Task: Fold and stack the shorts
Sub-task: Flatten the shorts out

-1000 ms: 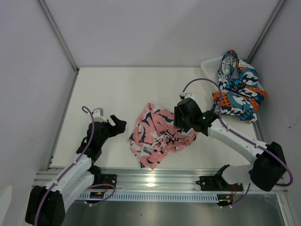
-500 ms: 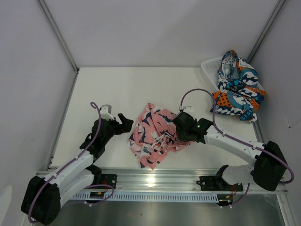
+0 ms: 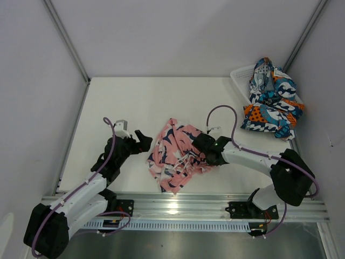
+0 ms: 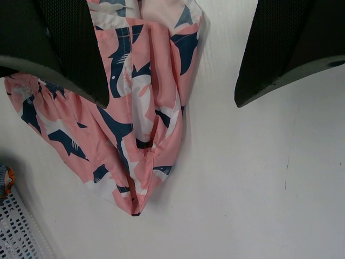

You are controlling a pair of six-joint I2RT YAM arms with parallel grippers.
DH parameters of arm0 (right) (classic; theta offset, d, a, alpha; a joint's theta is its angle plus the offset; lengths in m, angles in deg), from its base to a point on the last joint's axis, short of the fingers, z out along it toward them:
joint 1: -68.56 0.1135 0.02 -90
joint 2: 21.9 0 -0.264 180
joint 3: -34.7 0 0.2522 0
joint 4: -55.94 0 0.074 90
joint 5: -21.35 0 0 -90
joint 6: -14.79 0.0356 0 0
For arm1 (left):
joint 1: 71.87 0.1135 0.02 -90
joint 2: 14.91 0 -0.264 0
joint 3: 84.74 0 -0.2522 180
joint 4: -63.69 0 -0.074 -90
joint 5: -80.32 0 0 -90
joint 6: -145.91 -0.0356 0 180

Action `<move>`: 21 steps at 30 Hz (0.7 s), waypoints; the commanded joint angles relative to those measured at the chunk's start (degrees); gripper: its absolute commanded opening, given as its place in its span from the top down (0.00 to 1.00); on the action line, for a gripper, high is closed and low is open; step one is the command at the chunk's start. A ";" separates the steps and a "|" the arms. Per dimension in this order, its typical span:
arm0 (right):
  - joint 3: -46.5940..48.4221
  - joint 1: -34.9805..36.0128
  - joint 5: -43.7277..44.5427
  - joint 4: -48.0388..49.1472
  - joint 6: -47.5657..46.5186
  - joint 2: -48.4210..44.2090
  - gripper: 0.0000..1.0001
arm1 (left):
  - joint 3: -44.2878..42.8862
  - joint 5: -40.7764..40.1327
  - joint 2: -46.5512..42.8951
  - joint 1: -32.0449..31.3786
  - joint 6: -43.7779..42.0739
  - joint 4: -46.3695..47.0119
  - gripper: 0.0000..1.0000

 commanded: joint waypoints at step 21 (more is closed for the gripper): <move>8.72 -13.97 -2.62 10.85 -6.35 -12.08 1.00 | -3.13 -1.04 0.66 -1.12 -2.11 0.47 0.01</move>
